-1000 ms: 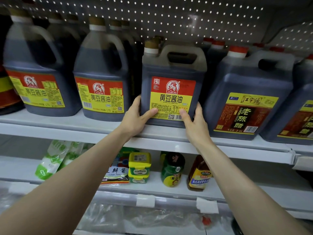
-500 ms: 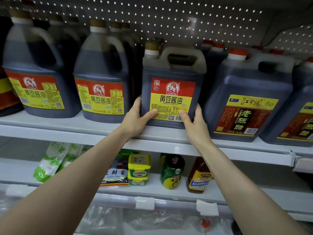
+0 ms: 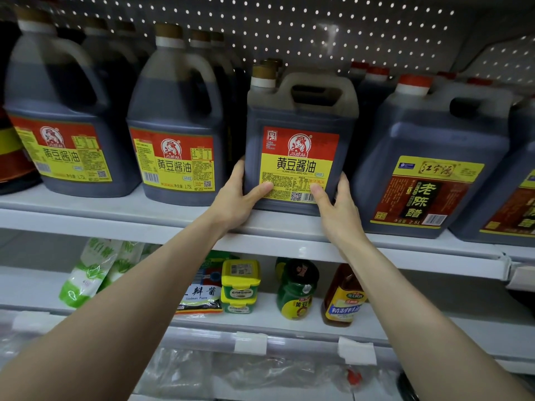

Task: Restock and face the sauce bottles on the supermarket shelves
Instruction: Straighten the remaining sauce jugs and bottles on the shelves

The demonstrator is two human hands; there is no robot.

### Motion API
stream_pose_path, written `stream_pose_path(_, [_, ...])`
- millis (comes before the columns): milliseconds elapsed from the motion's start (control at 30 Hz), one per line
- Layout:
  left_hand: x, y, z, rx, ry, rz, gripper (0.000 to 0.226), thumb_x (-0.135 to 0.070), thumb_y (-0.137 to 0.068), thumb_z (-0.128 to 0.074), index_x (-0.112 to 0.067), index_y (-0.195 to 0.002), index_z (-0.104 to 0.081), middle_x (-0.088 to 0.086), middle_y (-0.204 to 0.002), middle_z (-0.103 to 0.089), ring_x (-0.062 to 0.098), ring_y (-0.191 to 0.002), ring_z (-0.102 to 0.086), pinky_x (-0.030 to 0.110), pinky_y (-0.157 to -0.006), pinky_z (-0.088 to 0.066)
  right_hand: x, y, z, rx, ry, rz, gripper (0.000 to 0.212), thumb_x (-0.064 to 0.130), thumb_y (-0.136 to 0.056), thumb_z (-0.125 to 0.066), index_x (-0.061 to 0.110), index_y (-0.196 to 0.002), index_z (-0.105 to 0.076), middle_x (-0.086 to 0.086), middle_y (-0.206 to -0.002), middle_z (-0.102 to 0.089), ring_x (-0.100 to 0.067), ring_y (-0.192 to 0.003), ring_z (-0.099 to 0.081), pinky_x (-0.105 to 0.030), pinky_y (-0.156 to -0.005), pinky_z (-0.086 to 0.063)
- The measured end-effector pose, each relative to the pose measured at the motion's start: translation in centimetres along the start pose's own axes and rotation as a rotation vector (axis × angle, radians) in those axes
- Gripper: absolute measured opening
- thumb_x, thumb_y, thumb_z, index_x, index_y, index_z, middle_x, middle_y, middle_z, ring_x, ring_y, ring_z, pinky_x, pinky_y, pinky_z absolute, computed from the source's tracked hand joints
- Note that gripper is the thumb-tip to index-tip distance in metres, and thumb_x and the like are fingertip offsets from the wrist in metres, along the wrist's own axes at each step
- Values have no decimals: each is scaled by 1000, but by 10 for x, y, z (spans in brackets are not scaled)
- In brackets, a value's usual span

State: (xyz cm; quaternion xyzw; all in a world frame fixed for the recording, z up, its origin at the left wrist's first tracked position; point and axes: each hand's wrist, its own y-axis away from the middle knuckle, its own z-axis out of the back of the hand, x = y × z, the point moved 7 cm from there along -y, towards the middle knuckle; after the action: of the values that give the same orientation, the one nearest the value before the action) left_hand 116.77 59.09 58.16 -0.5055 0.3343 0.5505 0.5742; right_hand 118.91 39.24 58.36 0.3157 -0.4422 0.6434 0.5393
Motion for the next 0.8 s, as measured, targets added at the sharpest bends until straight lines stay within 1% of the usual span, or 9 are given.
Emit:
stream_pose_path(267, [-3,1,-1,1,-4,3,67,-34,-92,-58,-24,-148,-24,-5,-138,-52,14,-126,-50,42,-111,-38,0,-1,-1,-3,-8,-1,64,48,-96,-47,28,-151,-20,6,-145,-47,-20,-132,-44,-45,-111,-35])
stream_pose_path(400, [-3,1,0,-18,-14,0,68,-36,-91,-59,-25,-148,-25,-6,-138,-52,14,-126,-50,42,-110,-39,0,0,-1,-5,-6,4,64,48,-96,-47,29,-151,-20,6,-144,-48,-19,-132,-44,-45,-111,-35])
stream_pose_path(700, [-2,2,-1,-6,-26,20,69,-37,-91,-58,-26,-149,-22,-6,-140,-50,14,-128,-48,42,-111,-37,0,0,-1,8,-9,8,64,47,-96,-47,28,-151,-19,6,-145,-46,-18,-133,-43,-43,-112,-34])
stream_pose_path(800, [-4,3,-1,-6,-29,36,68,-37,-92,-58,-25,-149,-23,-6,-140,-50,13,-127,-49,41,-111,-38,1,0,0,20,-52,0,64,46,-95,-50,29,-151,-22,8,-145,-47,-16,-134,-42,-40,-113,-34])
